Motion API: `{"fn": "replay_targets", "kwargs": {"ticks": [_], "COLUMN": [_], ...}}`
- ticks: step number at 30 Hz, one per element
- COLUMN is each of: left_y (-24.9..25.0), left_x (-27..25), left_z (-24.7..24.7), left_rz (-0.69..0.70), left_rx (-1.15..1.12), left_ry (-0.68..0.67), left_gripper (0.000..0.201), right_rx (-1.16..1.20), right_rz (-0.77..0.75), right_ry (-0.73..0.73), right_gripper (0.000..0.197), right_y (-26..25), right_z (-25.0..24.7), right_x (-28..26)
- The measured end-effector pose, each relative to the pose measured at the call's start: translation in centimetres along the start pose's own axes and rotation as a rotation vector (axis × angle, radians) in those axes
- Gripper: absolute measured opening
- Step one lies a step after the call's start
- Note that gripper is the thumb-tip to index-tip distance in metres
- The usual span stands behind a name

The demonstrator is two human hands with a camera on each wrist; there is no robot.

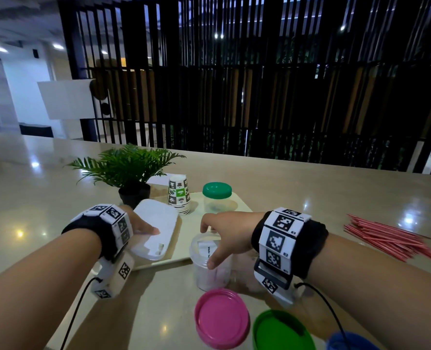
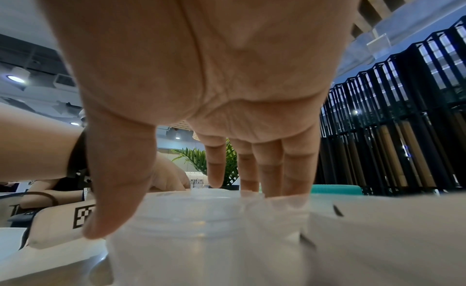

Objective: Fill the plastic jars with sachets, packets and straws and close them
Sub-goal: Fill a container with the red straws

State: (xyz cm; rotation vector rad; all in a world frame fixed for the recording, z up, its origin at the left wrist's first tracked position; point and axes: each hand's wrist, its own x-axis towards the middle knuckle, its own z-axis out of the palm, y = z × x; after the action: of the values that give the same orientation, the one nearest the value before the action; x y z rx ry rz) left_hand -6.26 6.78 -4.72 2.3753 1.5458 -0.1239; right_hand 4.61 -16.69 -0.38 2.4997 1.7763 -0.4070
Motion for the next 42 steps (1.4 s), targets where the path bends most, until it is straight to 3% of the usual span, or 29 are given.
{"fn": "replay_targets", "kwargs": {"ticks": [8,12,15,17,21,26,28,30,34,38,42], "left_y": [1.5,1.9,2.9,4.3,8.6,12.3,13.0,13.7,15.0,16.0,16.4], "left_x": [-1.5,-2.2,-4.0,-5.2,-8.6,-12.5,-13.7,-15.2,-17.7,-18.6,-18.8], "left_z": [0.3,-0.7,-2.4,-3.3,-4.0,-4.0,-3.5,-3.0,-1.9,-1.5,-1.3], "left_rz": [0.081,0.162,0.291,0.424,0.704,0.840,0.879,0.965,1.086,1.048,0.972], "left_rx": [-0.065,-0.283,-0.481,-0.676,-1.040,-1.289,-1.327,-1.319,-1.287,-1.396,-1.530], "left_ry": [0.029,0.118,0.228,0.231,0.042,-0.282,-0.394,-0.457,-0.564,-0.667,-0.725], "left_gripper": [0.062,0.043,0.031,0.032,0.033,0.058,0.069,0.065,0.072,0.082,0.080], "right_rx": [0.033,0.122,0.213,0.274,0.376,0.372,0.342,0.351,0.488,0.658,0.659], "right_rz": [-0.006,0.003,-0.051,-0.120,-0.179,-0.089,-0.076,-0.075,-0.130,-0.206,-0.237], "right_ry": [0.008,0.032,0.183,0.336,0.540,0.726,0.842,0.934,1.060,1.103,1.105], "right_gripper": [0.076,0.082,0.086,0.088,0.095,0.097,0.087,0.077,0.076,0.075,0.069], "right_y": [0.2,0.9,1.4,1.3,0.7,2.1,3.1,3.9,4.7,4.7,4.6], "right_z": [0.2,0.4,-0.5,-1.3,-2.3,-2.5,-2.2,-1.9,-1.4,-0.9,-0.2], "right_x": [-0.3,-0.8,-1.8,-2.7,-4.0,-5.9,-6.6,-7.2,-8.1,-8.6,-9.1]}}
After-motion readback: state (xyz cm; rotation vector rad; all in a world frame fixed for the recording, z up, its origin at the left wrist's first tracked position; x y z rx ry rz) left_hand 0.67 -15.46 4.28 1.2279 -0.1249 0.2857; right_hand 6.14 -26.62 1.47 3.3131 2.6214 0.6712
